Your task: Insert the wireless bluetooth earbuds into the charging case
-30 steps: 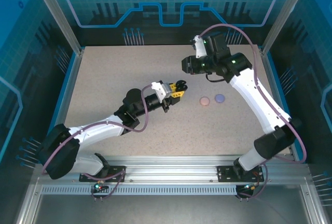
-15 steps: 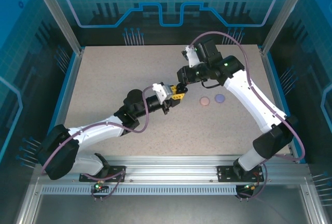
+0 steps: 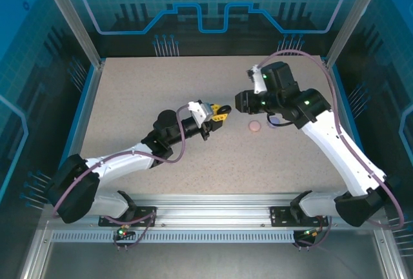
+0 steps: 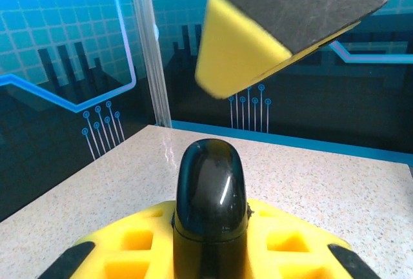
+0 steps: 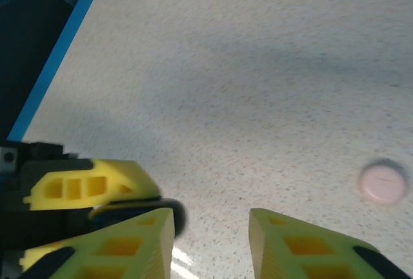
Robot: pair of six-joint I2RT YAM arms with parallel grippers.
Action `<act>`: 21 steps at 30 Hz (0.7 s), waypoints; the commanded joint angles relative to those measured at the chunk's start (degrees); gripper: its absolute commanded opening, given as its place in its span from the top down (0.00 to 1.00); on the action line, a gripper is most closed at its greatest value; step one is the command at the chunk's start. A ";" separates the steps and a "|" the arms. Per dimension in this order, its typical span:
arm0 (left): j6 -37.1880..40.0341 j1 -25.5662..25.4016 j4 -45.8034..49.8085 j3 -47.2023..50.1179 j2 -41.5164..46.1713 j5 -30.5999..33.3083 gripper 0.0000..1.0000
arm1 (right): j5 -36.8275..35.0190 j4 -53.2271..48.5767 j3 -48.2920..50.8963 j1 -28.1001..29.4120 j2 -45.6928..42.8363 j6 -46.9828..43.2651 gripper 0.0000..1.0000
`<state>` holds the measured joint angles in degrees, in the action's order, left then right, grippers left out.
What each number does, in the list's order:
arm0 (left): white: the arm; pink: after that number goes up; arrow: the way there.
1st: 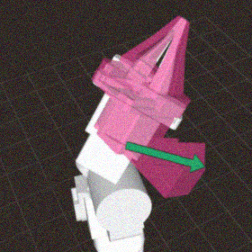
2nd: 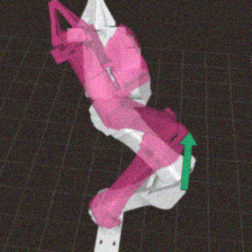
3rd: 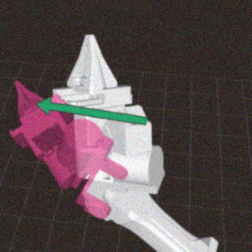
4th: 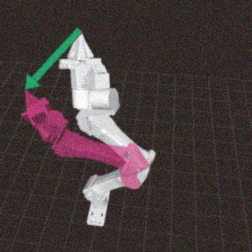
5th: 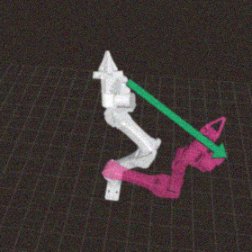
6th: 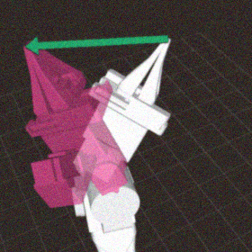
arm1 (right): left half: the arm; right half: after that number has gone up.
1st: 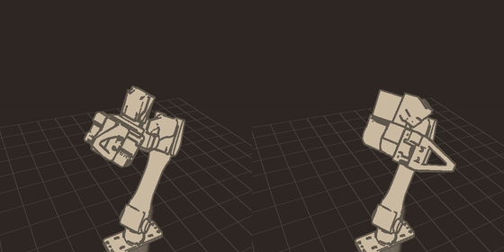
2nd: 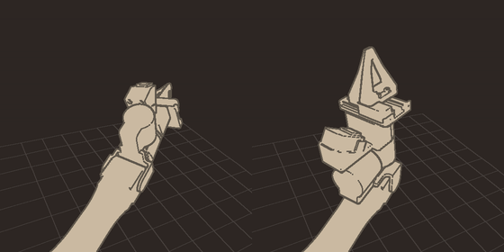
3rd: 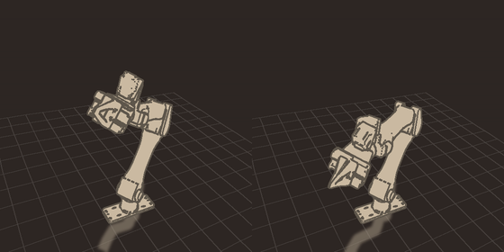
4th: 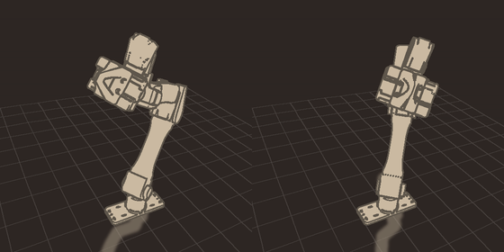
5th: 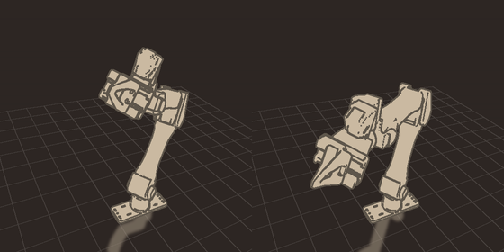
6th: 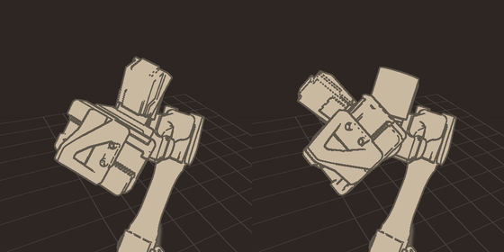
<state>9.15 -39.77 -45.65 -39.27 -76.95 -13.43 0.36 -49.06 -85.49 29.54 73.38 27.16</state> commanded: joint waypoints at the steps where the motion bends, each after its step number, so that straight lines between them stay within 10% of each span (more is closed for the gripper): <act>1: -3.46 0.56 -0.97 0.15 -0.48 2.23 1.00 | -3.00 2.21 3.65 -4.12 -3.02 4.47 0.55; 21: -36.75 3.20 15.24 -2.02 -14.28 3.62 1.00 | -0.89 14.82 30.17 -7.48 -10.54 9.23 0.50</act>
<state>-21.65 -36.86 -32.51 -39.29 -89.23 -9.65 -1.08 -37.23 -56.12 22.81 63.94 35.29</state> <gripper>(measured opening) 0.219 0.501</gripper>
